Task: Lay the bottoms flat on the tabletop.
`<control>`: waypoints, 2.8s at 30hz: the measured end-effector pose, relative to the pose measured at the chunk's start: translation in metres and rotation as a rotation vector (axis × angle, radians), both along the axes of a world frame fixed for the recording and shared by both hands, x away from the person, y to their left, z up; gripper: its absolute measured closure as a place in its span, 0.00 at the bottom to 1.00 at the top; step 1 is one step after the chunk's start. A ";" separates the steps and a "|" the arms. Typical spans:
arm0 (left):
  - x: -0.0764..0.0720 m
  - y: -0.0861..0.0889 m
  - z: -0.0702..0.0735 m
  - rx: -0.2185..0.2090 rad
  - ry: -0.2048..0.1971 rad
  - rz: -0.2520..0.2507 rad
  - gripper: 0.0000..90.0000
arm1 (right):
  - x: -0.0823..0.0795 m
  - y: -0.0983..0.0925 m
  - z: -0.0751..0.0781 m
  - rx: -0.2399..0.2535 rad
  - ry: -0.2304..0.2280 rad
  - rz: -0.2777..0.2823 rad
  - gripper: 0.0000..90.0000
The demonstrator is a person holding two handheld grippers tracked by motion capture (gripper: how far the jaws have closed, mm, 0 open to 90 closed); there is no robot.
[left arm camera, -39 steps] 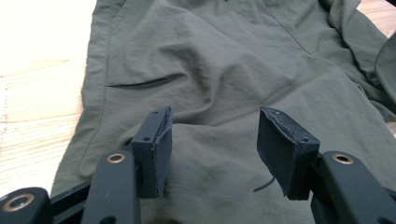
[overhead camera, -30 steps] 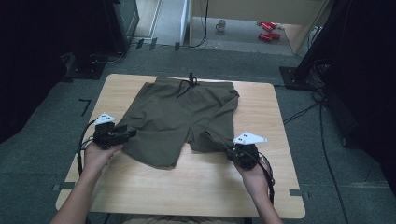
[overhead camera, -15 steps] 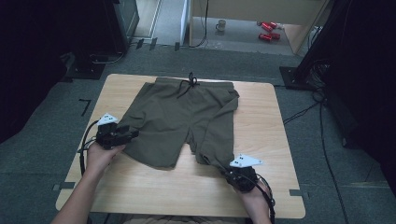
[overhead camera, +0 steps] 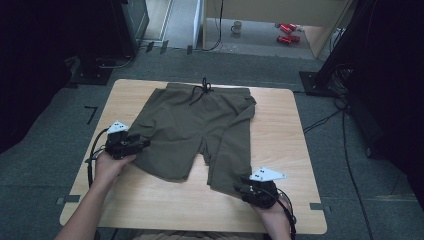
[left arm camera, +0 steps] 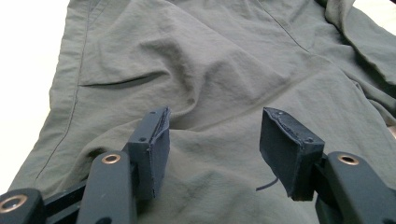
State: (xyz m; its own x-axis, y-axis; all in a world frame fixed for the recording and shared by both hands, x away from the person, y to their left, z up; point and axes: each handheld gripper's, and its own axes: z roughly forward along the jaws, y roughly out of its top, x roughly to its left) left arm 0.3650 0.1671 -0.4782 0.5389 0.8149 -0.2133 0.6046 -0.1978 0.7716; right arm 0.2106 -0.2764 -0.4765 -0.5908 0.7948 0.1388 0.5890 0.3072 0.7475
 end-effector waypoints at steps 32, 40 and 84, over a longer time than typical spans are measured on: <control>0.001 -0.001 -0.005 0.016 0.012 -0.010 0.48 | 0.103 0.037 -0.015 -0.007 -0.042 -0.102 0.60; 0.002 -0.001 -0.007 0.020 0.018 -0.012 0.48 | 0.126 0.046 -0.027 0.011 -0.006 -0.148 0.53; 0.007 0.004 -0.027 0.098 0.100 0.017 0.47 | 0.092 -0.043 0.013 -0.042 -0.091 -0.322 0.98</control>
State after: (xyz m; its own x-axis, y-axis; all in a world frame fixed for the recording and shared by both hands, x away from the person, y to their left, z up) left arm 0.3725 0.1715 -0.5049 0.5044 0.8435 -0.1847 0.6818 -0.2578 0.6846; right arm 0.3022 -0.3198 -0.4637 -0.3165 0.9467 0.0605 0.5925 0.1474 0.7920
